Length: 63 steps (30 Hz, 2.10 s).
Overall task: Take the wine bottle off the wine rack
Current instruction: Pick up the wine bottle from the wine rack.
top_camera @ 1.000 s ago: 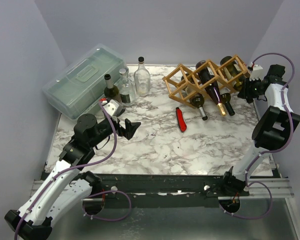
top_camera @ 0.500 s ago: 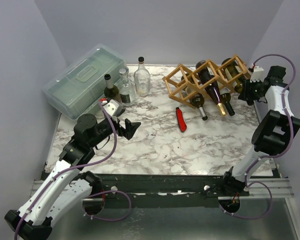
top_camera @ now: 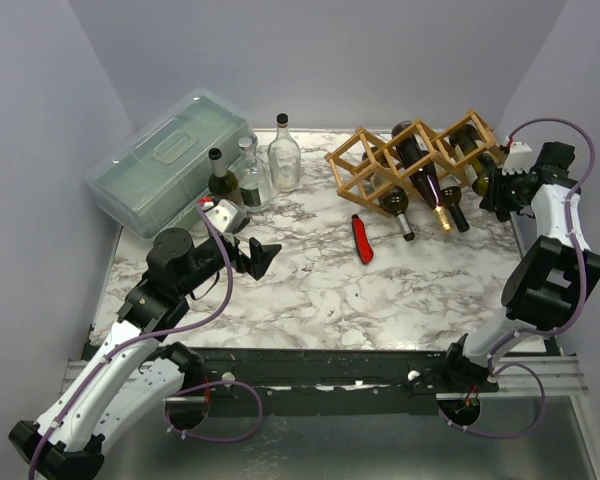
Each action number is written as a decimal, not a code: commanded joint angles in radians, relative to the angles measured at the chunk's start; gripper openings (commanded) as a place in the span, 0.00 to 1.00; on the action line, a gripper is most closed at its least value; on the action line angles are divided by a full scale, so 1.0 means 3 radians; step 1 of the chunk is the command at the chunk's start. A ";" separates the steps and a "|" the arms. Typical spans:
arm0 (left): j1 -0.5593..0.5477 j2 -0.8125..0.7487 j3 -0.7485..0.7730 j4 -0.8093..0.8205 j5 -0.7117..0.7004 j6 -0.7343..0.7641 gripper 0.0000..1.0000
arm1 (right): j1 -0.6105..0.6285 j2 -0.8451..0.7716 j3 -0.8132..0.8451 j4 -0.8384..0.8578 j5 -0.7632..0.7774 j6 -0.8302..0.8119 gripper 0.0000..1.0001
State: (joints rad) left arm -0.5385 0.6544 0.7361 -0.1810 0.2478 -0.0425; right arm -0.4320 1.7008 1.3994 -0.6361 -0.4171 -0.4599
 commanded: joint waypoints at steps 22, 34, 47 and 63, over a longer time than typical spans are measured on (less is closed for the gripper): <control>0.0010 -0.0067 -0.0045 0.0043 -0.0012 0.0055 0.99 | -0.0149 -0.1041 -0.0771 0.0215 -0.0007 -0.0073 0.00; 0.0013 -0.0103 -0.0050 0.0037 -0.0038 0.0065 0.99 | -0.0204 -0.1594 -0.1126 0.0085 0.0073 -0.0032 0.00; 0.0010 -0.0158 -0.0055 0.0040 -0.0064 0.0075 0.99 | -0.0219 -0.2049 -0.1322 -0.0063 0.0219 -0.0011 0.00; 0.0001 -0.0177 -0.0055 0.0041 -0.0046 0.0070 0.99 | -0.0217 -0.2543 -0.1436 -0.0343 0.0237 -0.0018 0.00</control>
State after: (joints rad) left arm -0.5385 0.6132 0.7284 -0.1810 0.2459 -0.0349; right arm -0.4973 0.9878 0.9466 -0.7910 -0.2996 -0.4614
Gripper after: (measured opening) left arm 0.987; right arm 0.364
